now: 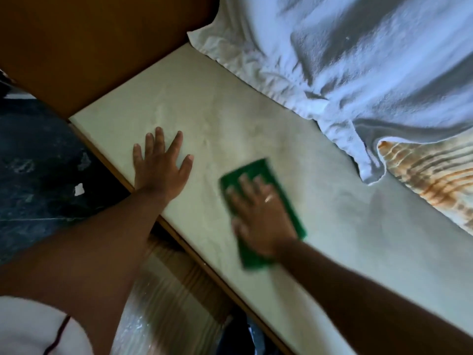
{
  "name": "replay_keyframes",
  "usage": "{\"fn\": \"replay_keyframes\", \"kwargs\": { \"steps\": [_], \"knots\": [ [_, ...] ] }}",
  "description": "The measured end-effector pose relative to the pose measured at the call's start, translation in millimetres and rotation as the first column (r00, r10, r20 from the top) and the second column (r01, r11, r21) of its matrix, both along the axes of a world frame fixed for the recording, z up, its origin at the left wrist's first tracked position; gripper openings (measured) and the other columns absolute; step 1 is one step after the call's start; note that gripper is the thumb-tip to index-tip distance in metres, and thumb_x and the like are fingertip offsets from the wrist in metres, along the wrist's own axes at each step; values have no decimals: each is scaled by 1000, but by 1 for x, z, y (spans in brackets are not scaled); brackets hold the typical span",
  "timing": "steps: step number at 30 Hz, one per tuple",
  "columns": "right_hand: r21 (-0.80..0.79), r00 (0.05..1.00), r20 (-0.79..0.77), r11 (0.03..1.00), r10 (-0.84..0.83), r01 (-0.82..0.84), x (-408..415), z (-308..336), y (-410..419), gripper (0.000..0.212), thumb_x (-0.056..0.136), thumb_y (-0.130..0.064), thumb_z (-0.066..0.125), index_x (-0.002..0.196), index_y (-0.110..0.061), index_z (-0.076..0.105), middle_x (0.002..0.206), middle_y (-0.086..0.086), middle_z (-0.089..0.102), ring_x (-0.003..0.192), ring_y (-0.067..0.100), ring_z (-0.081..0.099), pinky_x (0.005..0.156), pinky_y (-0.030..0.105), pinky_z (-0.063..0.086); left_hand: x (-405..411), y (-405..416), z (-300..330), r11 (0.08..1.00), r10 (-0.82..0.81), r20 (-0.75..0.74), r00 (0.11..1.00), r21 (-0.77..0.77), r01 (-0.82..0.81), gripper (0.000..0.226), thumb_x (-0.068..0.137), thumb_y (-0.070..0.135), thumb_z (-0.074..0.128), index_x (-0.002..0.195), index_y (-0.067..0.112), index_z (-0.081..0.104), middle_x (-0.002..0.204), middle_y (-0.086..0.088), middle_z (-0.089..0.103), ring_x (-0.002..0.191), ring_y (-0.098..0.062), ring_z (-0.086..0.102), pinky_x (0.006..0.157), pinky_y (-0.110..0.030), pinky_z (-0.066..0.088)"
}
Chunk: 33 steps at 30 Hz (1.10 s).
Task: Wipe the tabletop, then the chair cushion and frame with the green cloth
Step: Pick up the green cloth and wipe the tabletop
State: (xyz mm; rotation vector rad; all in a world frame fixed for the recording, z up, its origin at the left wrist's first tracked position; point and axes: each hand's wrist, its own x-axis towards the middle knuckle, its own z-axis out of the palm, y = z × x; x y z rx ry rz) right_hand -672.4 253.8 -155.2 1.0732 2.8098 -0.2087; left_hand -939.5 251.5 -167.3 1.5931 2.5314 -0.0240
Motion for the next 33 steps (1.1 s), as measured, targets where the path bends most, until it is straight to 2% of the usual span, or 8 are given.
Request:
{"fn": "replay_keyframes", "kwargs": {
  "steps": [4,11,15,18,22,26,30,33],
  "knots": [
    [-137,984,-99,977,150,-163,123,5,-57,65,93,-50,44,155,-34,28,164,4,23,149,31,20,122,43,9,0,0,-1,1000,-10,-23,1000,0,10,67,97,62,18,158,34,15,168,-16,11,154,-37,11,122,-59,8],
    [-21,583,31,583,-812,812,292,25,-1,72,89,-45,35,155,-16,29,162,23,21,146,48,19,117,56,22,7,-1,3,999,-13,-58,998,-43,10,64,101,59,21,159,34,11,168,-19,8,153,-42,10,121,-62,7],
    [-55,972,58,972,-227,230,225,0,-90,72,92,-44,33,158,-26,10,164,16,18,149,45,15,118,61,17,22,2,24,972,113,33,993,-212,-103,65,101,61,14,159,36,1,170,-10,-5,155,-38,-2,122,-61,0],
    [-142,986,-91,978,142,-154,216,5,-134,62,100,-55,34,156,-36,17,165,4,18,151,33,13,122,54,5,84,-2,50,998,50,13,999,-44,-49,51,100,42,42,145,16,44,156,-23,33,142,-46,32,117,-59,26],
    [-166,957,-220,974,-187,152,244,24,-136,64,98,-55,39,153,-24,33,161,12,29,146,37,29,118,56,25,215,-44,76,977,-204,222,954,113,182,35,94,37,49,109,11,66,110,-18,68,101,-41,64,86,-47,52],
    [-236,793,-217,819,-569,523,286,33,-150,63,86,-66,48,133,-23,48,124,5,57,110,25,54,92,42,44,295,-94,72,947,-297,401,866,7,321,55,87,63,53,126,24,59,118,-4,69,104,-27,66,84,-36,53],
    [-300,805,-55,778,-591,551,284,37,-165,82,61,-88,54,112,-23,50,101,-1,54,91,22,56,73,36,49,312,-117,60,936,-214,450,867,-161,314,86,73,62,74,143,22,44,133,-7,57,119,-26,57,97,-40,50],
    [-381,833,50,760,-552,527,264,42,-164,84,53,-80,72,105,-20,46,94,-3,47,88,22,57,66,32,44,304,-132,61,961,-113,542,833,-153,230,54,78,44,81,120,19,59,111,0,66,106,-23,64,80,-31,49]
  ]
}}
